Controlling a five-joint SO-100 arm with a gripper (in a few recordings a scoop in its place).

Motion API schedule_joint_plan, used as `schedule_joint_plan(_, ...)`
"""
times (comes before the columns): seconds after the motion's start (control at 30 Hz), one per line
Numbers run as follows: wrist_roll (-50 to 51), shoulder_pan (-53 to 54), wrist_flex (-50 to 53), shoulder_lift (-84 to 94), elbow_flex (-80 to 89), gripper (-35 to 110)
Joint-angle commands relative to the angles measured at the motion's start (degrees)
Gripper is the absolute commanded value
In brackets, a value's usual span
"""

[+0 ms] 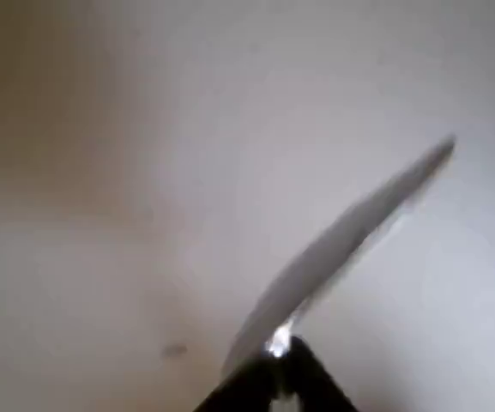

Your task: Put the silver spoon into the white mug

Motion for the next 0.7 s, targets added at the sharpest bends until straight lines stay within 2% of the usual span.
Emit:
schedule_joint_plan(0.0,-0.97,-1.23,1.23,17.58,-0.88,-2)
schedule_joint_plan(0.43,-0.62,-13.45,1.23,45.62,9.49,-2)
schedule_joint_plan(0.67,-0.62,-17.75,1.23,53.00,12.83,-2)
